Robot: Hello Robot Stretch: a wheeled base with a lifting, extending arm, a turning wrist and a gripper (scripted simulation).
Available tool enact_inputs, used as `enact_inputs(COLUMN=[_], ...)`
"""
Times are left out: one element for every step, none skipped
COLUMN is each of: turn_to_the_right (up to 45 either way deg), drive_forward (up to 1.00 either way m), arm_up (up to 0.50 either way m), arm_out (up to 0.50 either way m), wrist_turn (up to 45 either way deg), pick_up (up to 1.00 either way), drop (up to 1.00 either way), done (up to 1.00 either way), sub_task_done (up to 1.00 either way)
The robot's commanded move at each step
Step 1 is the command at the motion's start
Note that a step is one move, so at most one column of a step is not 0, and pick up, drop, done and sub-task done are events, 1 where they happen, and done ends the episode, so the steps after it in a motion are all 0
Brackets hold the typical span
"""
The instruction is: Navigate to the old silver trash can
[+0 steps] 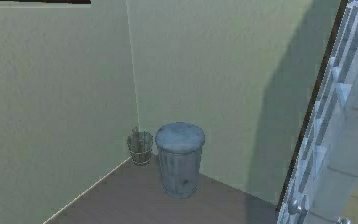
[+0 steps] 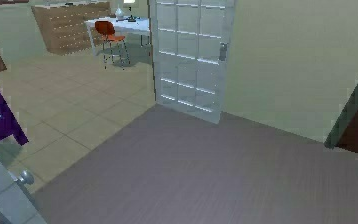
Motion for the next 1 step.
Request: enact_inputs(turn_to_the_right=[0.0], drive_forward=[0.00], arm_up=[0.00], arm_out=[0.00], wrist_turn=[0.0], pick_up=[0.00], drop=[0.00], done=[1.00], sub_task_done=[0.00])
